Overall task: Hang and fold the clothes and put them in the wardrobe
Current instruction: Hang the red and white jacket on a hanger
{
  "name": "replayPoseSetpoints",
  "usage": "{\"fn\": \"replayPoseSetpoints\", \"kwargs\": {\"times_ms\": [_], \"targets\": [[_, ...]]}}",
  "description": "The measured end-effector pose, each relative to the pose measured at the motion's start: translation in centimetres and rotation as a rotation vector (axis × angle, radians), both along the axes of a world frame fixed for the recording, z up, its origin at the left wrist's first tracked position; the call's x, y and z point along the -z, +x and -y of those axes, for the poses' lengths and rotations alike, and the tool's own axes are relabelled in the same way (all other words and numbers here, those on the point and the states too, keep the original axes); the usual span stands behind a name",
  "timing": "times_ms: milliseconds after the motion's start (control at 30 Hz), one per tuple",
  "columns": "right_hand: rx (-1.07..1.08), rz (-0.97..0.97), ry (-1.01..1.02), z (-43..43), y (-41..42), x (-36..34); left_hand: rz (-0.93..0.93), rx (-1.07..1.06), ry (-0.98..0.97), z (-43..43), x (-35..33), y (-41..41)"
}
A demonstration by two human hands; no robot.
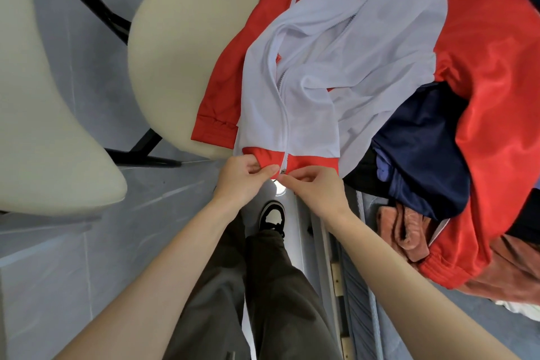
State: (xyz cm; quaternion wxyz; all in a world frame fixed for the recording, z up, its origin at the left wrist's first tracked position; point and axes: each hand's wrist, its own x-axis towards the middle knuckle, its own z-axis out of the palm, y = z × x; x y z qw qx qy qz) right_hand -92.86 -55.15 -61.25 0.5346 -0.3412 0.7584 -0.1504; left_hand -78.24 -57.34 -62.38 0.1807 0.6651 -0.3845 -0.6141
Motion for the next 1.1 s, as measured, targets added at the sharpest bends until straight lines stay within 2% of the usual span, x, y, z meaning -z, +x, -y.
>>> {"fn": "replayPoseSetpoints", "kwargs": {"times_ms": [133, 400, 500, 600, 733, 933, 1100], "targets": [[-0.067, 0.078, -0.016, 0.5, -0.1, 0.4, -0.015, -0.041, 0.041, 0.1, -0.1, 0.6], [-0.223, 0.224, 0.152, 1.5, 0.0, 0.5, -0.048, -0.090, 0.026, -0.6, -0.4, 1.1], [-0.367, 0.194, 0.185, 2.0, 0.4, 0.0, -0.017, -0.068, 0.014, -1.0, -0.3, 1.1], [-0.524, 0.139, 0.110, 2.5, 0.6, -0.5, 0.050, -0.053, -0.027, -1.0, -0.2, 1.3], [-0.744, -0.036, -0.123, 3.5, 0.6, -1.0, 0.055, -0.105, -0.040, -1.1, -0.1, 1.9], [-0.737, -0.030, -0.286, 5.1, 0.9, -1.0, -0.093, -0.216, 0.069, -1.0, 0.6, 1.9], [-0.834, -0.260, -0.364, 5.9, 1.1, -0.7, -0.148, -0.270, 0.027, -1.1, 0.6, 2.1]]}}
